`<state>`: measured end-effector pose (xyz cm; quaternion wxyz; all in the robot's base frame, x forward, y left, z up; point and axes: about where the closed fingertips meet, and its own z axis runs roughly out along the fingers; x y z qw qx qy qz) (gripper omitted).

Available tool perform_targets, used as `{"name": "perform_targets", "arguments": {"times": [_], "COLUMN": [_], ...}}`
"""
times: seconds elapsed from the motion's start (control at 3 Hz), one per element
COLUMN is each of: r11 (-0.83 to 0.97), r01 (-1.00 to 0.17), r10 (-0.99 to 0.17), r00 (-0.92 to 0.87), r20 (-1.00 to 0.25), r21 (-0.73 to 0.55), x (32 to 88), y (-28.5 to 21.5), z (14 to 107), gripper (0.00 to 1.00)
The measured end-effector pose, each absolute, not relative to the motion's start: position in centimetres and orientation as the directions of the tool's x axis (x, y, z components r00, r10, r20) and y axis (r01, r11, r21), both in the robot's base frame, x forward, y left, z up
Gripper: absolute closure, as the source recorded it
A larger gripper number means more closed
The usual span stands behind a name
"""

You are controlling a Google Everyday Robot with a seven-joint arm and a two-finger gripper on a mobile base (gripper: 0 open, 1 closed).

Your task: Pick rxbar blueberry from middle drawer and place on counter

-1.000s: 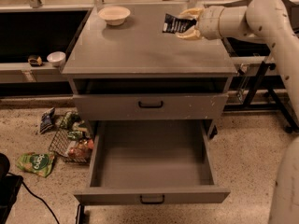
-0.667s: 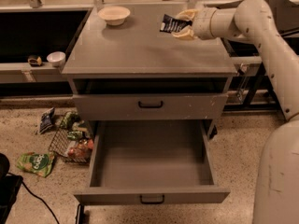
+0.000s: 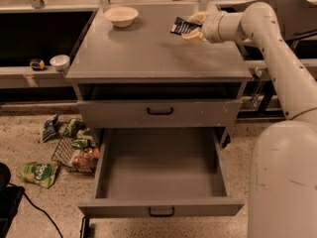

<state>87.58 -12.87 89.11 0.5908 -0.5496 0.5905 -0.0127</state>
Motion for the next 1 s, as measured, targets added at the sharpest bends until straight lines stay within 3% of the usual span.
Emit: {"name": "perform_targets", "arguments": {"times": [0.67, 1.0], "r11": [0.440, 0.457], "r01": [-0.646, -0.625], "r10": [-0.636, -0.634], "r00": [0.265, 0.269], "r20": [-0.724, -0.725], "r21": [-0.623, -0.633], "x": [89.7, 90.1], "y": [-13.1, -14.0], "z": [88.1, 88.9], "gripper": [0.12, 0.00]}}
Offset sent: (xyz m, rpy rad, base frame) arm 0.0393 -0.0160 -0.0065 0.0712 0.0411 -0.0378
